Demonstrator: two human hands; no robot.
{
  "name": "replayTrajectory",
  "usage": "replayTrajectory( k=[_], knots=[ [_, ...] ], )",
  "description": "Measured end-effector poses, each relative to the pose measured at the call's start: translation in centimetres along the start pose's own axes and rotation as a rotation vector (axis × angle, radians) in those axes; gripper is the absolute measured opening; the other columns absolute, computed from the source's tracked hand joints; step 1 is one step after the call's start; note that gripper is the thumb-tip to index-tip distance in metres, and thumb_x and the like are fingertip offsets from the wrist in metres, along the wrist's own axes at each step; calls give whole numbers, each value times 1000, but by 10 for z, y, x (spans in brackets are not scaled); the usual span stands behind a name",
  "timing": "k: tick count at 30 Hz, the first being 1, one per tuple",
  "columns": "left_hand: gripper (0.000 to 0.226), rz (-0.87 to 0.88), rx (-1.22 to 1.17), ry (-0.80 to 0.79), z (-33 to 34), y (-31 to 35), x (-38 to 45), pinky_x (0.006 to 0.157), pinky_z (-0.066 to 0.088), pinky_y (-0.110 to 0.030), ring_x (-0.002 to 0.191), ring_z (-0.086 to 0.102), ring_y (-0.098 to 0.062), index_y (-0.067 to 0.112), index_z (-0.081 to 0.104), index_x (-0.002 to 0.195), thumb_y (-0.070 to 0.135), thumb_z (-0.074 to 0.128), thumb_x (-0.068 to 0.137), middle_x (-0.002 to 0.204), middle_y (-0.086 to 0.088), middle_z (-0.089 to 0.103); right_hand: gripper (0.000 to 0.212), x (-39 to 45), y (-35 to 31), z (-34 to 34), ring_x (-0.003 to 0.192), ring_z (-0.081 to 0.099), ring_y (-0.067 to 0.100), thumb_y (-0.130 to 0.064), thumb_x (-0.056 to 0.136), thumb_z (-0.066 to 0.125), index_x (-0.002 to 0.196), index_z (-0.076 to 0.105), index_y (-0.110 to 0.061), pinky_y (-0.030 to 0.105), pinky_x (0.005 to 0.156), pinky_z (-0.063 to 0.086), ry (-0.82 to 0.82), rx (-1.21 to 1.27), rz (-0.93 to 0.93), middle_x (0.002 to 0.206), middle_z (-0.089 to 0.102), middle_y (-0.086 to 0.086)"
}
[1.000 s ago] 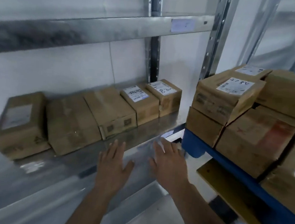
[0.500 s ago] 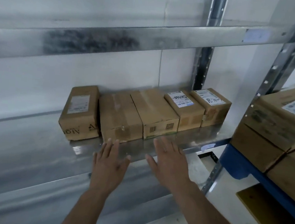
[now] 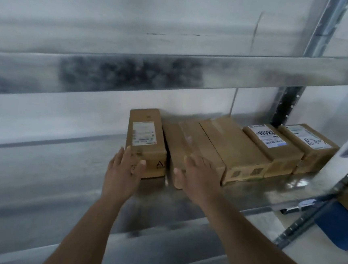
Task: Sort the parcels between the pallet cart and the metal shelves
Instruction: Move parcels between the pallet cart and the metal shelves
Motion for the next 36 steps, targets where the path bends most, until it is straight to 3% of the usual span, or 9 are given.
replayTrajectory(
  k=[5,11,15,21,24,27,30,34,36],
  knots=[
    [64,-76,-30,-115,-3,-24,47,111,21,-44,140,20,-31,20,16,149,47,38,96,156,-8,20,44,48,-30,13,118,45,26,-45,99,29,123,50,-14,39,93,35,-11,-24,52,129,49,6],
    [46,-113,-202,-325,13,-36,74,92,39,-34,118,51,-26,24,36,139,45,32,98,135,-5,53,46,80,-51,26,122,43,27,-41,100,31,124,53,-8,40,106,29,-9,-20,129,131,49,12],
    [46,-191,-275,-248,3,-55,74,86,39,-32,114,53,-25,23,42,136,46,36,97,131,-3,56,40,77,-69,27,113,46,24,-36,100,35,118,56,-7,35,89,38,-1,75,151,127,50,12],
    [56,-213,-249,-143,-26,-89,33,86,39,-34,107,54,-19,20,34,143,39,49,93,130,-1,56,28,46,-86,43,64,45,5,-34,94,52,72,36,-26,20,55,34,-45,418,246,79,46,-6],
    [65,-254,-444,-192,-29,-95,12,97,42,-38,107,51,-16,19,24,148,32,55,93,136,-4,50,12,31,-84,51,75,53,-1,-34,92,57,97,50,-26,16,59,37,-144,706,299,92,57,-11],
    [73,-333,-618,-254,-29,-97,-5,106,37,-46,124,46,-23,23,14,150,29,58,92,147,-6,37,57,18,-84,53,116,52,4,-32,93,57,143,32,-24,17,82,37,-264,901,323,137,49,-1],
    [68,-304,-715,-349,-30,-91,-25,107,35,-48,124,48,-21,36,15,147,21,54,94,141,0,47,53,3,-93,46,85,53,-25,-21,95,53,140,30,-38,-2,64,38,-321,925,173,116,56,-23],
    [70,-145,-682,-351,-39,-73,-54,105,40,-46,121,51,-13,58,22,130,3,47,94,127,17,56,71,-22,-97,40,129,44,7,-22,97,49,152,7,-33,31,106,39,-332,880,109,146,40,-16],
    [73,-126,-683,-325,-41,-69,-70,105,39,-47,121,50,-11,59,21,132,2,47,94,127,21,55,72,-39,-97,37,133,41,12,-24,98,48,152,3,-37,39,110,34,-333,889,91,149,38,-14]
  ],
)
Point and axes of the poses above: each hand's wrist, its own x-axis towards the middle knuckle, its own z-axis out of the palm, y = z × x, the point moved 7 cm from there along x, towards the middle knuckle
